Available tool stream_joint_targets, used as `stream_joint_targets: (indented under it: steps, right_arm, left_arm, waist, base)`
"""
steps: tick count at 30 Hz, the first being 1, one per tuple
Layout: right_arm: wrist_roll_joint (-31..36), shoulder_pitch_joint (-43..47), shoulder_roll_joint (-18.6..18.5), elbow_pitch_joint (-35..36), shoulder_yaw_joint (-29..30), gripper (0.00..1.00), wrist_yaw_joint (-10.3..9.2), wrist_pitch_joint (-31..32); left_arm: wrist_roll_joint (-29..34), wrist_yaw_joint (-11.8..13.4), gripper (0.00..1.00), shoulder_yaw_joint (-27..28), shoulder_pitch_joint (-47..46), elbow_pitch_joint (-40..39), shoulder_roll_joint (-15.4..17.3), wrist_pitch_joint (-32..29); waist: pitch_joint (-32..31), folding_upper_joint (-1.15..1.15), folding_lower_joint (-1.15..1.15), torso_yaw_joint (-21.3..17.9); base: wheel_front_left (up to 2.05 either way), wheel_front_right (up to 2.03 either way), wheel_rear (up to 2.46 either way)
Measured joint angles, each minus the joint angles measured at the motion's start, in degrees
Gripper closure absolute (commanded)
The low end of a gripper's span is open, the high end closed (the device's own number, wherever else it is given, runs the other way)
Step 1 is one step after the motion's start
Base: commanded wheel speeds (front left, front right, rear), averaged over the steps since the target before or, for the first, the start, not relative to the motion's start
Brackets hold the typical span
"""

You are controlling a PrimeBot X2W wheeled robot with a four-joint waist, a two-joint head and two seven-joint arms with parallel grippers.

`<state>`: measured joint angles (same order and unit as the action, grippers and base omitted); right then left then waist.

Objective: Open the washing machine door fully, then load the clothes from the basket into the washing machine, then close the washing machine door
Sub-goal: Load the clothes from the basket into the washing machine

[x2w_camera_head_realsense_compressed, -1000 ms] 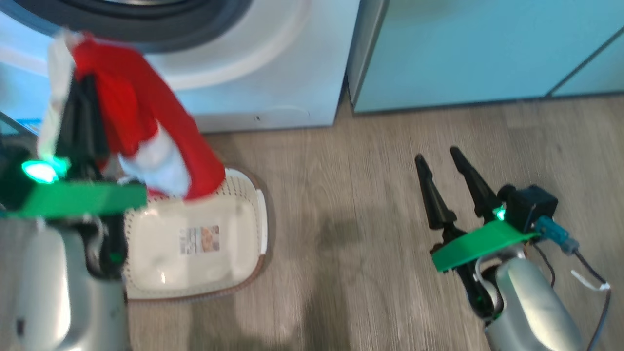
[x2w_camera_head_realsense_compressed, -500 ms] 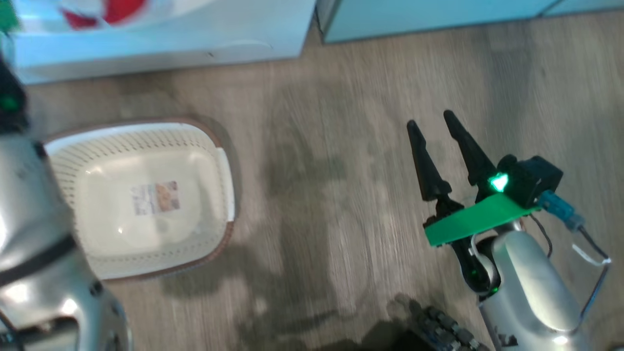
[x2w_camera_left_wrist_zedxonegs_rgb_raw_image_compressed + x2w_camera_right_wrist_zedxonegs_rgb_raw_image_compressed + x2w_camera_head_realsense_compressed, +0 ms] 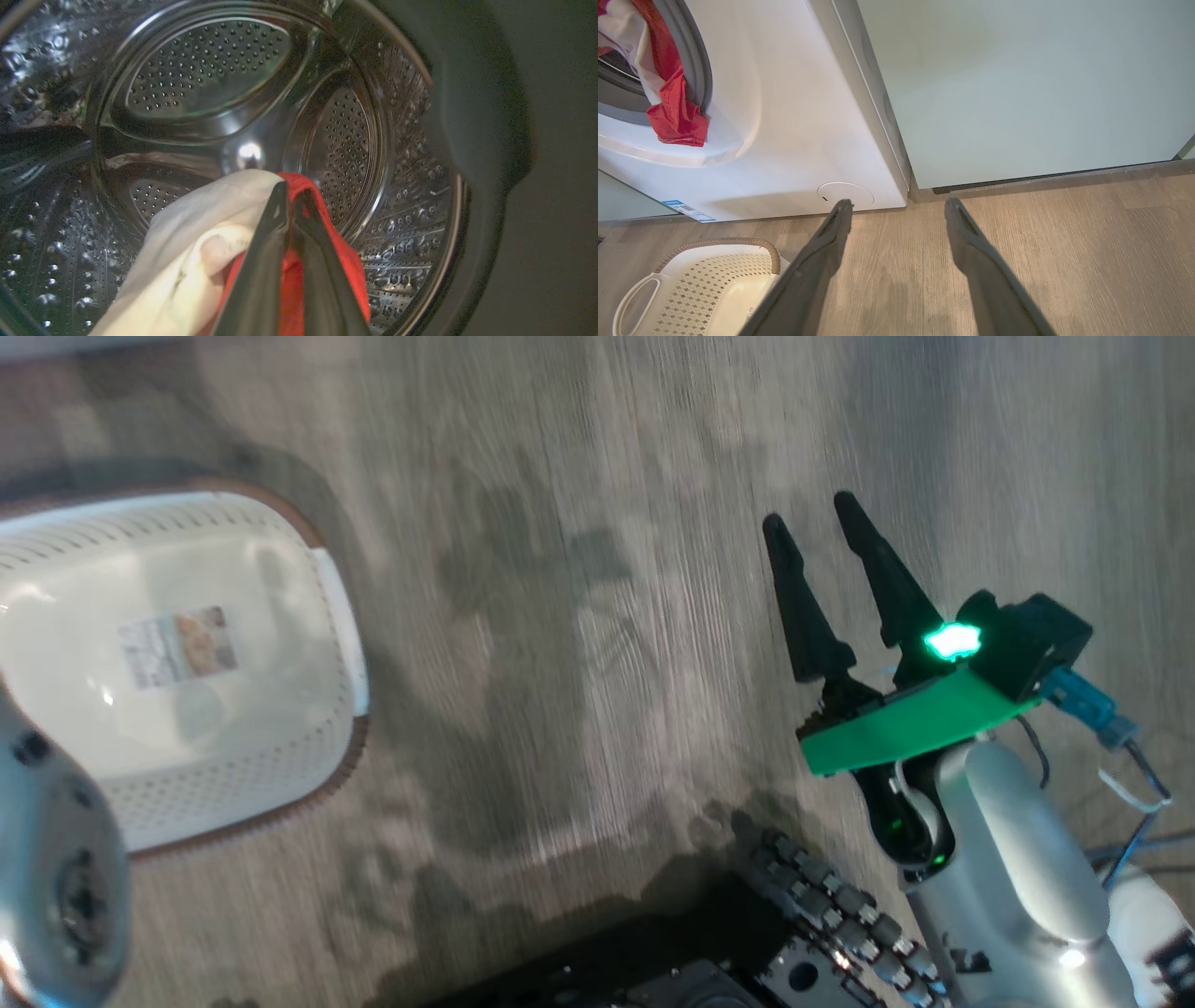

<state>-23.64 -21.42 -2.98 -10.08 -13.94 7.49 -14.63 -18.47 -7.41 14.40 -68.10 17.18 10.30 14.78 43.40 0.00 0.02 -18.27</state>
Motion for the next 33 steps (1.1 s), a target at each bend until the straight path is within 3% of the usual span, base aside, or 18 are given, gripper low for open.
stream_joint_targets:
  steps: [15,20,23,28,33]
  right_arm:
    - [-5.1,-3.1,0.1,1.4,-4.4,0.0,0.0,0.0]
    - [-6.2,-4.5,0.1,1.5,-5.4,0.0,0.0,0.0]
    - [-6.4,-5.0,0.1,1.5,-5.7,0.0,0.0,0.0]
    - [-6.7,-5.0,0.1,1.5,-5.7,0.0,0.0,0.0]
    - [-6.7,-5.0,0.1,1.5,-5.7,0.0,0.0,0.0]
  left_arm:
    - [-1.5,0.0,1.0,-12.9,-22.7,19.1,15.9,0.0]
    - [0.0,0.8,1.0,-8.6,-33.1,18.6,17.2,0.0]
    - [2.0,1.0,1.0,-6.9,-34.5,17.4,17.3,0.1]
    - [3.5,0.5,1.0,-8.6,-31.2,21.6,16.8,0.2]
    - [4.1,0.4,1.0,-13.4,-30.1,30.6,16.6,0.2]
  waist:
    - [8.8,0.0,-0.01,-4.4]
    - [9.6,0.0,-0.02,-5.5]
    - [9.7,0.0,-0.02,-5.8]
    - [10.0,0.0,-0.02,-5.6]
    - [10.2,0.0,-0.02,-5.5]
  base:
    - [0.0,0.0,0.0]
    - [0.0,0.0,0.0]
    - [0.0,0.0,0.0]
    - [0.0,0.0,0.0]
    - [0.0,0.0,0.0]
